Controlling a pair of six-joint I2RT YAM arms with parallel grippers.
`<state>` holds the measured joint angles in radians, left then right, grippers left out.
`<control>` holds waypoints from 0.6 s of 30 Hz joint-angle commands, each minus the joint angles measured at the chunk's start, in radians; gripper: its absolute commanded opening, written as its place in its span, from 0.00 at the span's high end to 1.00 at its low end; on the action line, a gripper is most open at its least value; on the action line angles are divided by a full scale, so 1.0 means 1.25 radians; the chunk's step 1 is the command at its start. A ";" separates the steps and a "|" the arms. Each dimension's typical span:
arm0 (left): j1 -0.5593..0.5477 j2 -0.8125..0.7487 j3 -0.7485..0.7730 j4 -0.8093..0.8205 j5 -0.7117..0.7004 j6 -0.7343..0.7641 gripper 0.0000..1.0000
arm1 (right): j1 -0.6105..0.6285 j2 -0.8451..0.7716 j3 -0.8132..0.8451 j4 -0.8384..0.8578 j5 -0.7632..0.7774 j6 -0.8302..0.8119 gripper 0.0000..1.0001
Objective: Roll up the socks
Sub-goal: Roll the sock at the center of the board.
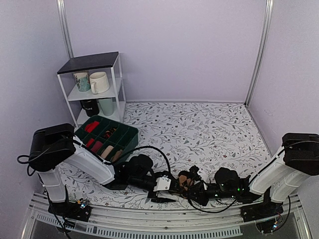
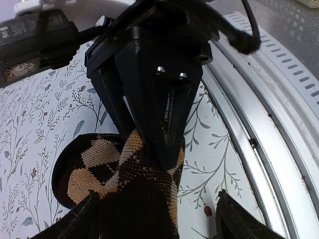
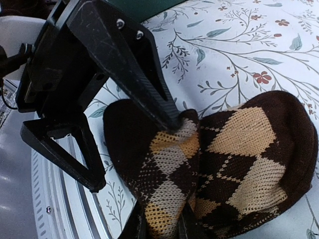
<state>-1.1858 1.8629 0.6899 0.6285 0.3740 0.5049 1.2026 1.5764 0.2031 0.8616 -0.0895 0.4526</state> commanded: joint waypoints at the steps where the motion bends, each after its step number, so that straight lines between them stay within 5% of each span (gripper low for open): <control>1: -0.010 0.032 0.022 -0.040 0.025 -0.006 0.22 | -0.001 0.037 -0.018 -0.145 -0.034 0.002 1.00; 5: -0.011 0.055 0.043 -0.088 0.009 -0.009 0.30 | -0.001 0.035 -0.019 -0.147 -0.034 0.003 1.00; 8: -0.010 0.064 0.065 -0.145 0.019 -0.024 0.52 | 0.000 0.036 -0.019 -0.148 -0.034 0.004 1.00; 12: -0.010 0.061 0.053 -0.153 0.038 -0.053 0.68 | -0.001 0.035 -0.021 -0.148 -0.033 0.005 1.00; 16: -0.011 0.062 0.054 -0.175 0.038 -0.076 1.00 | -0.002 0.034 -0.020 -0.148 -0.032 0.006 1.00; 18: -0.010 0.062 0.057 -0.193 0.038 -0.092 1.00 | -0.002 0.027 -0.018 -0.162 -0.023 0.006 0.95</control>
<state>-1.1767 1.9079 0.7670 0.5354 0.3645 0.4408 1.1965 1.5764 0.2024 0.8608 -0.0994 0.4564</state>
